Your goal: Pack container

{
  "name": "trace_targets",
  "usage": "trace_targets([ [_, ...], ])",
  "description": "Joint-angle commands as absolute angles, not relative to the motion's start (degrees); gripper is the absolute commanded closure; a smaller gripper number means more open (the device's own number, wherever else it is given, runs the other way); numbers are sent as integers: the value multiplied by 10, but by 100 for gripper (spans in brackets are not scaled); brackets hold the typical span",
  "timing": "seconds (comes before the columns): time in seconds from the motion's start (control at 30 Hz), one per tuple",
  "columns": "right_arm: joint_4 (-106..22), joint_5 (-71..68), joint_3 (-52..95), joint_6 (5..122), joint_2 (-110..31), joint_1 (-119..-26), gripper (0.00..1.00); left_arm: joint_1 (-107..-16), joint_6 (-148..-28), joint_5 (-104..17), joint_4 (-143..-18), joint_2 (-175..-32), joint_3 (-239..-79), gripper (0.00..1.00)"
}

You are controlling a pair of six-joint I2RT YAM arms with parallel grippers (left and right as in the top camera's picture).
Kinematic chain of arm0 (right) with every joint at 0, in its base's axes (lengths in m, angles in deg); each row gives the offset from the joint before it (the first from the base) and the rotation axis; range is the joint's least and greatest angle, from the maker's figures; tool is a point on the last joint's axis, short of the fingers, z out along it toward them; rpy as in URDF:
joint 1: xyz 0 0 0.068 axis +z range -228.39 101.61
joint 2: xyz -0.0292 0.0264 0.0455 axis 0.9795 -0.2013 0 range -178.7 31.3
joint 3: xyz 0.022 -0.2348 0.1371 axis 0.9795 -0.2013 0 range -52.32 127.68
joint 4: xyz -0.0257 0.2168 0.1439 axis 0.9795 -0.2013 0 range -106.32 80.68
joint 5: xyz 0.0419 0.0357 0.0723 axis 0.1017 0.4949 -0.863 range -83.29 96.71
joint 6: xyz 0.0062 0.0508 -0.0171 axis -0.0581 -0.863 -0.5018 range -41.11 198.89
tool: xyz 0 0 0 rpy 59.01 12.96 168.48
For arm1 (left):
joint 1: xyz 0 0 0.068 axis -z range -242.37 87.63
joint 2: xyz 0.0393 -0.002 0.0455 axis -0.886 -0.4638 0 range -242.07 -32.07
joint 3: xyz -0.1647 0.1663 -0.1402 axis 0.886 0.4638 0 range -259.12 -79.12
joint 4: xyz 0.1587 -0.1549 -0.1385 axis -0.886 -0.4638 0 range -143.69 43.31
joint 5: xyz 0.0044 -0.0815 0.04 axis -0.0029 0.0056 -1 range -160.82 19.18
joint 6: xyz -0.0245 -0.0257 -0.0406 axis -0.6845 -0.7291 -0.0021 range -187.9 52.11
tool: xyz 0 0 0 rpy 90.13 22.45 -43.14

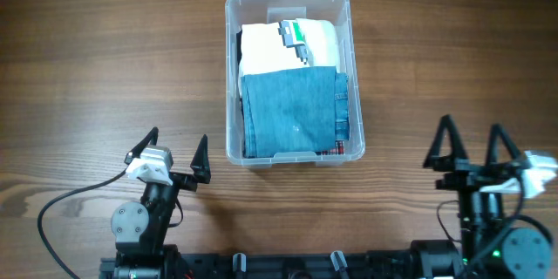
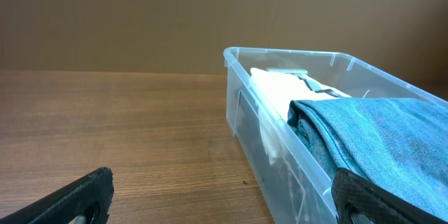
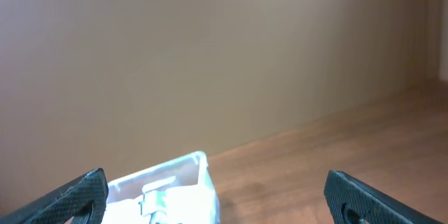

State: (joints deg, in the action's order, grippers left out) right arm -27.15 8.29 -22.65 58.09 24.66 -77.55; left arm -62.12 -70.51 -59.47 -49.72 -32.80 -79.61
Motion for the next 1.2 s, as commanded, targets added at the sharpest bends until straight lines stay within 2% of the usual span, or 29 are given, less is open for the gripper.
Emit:
trace_targets([
  [0.0, -218, 12, -296, 643, 304, -772, 0, -625, -696, -602, -501, -322, -794, 0],
  [0.23, -174, -4, -342, 669, 311, -773, 0, -625, -696, -602, -501, -322, -794, 0],
  [0.4, -88, -24, -378, 709, 311, -773, 0, -625, -696, -602, -502, -322, -794, 0],
  [0.73, 40, -24, -464, 695, 311, -773, 0, -625, -696, -602, -502, -322, -794, 0],
  [1.17, 61, -19, -520, 688, 311, -773, 0, -625, -696, -602, -501, -322, -794, 0],
])
